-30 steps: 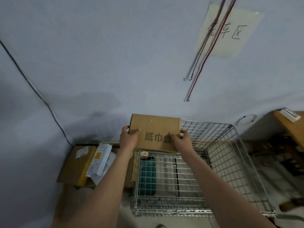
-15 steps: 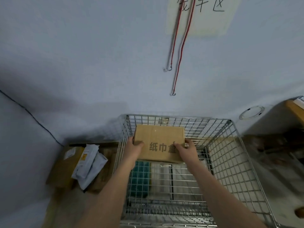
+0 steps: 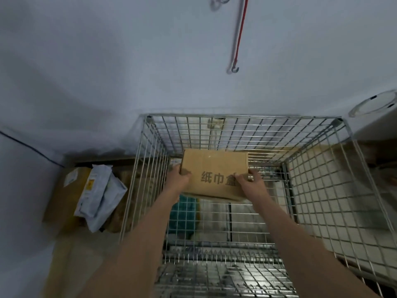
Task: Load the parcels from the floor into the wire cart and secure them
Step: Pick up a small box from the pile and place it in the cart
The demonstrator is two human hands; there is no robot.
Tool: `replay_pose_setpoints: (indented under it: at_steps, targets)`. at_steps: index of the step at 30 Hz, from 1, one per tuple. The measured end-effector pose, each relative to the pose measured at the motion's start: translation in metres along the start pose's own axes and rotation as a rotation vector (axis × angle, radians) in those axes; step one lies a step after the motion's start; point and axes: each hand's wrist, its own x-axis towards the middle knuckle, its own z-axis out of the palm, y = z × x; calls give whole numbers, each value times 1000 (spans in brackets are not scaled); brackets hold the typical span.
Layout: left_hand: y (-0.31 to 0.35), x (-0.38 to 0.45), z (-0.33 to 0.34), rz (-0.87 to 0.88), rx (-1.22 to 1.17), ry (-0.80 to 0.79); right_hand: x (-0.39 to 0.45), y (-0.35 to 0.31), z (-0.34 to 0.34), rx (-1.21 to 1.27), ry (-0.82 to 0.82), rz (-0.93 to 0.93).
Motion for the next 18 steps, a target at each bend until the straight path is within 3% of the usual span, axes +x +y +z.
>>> replay_pose_setpoints:
  at_steps: [10,18]
  targets:
    - [-98,143,41,-28,32,-31,132,90,72,-14,6,125]
    - [-149,226,74,-24,-41,31,220,140,105,-45,51,128]
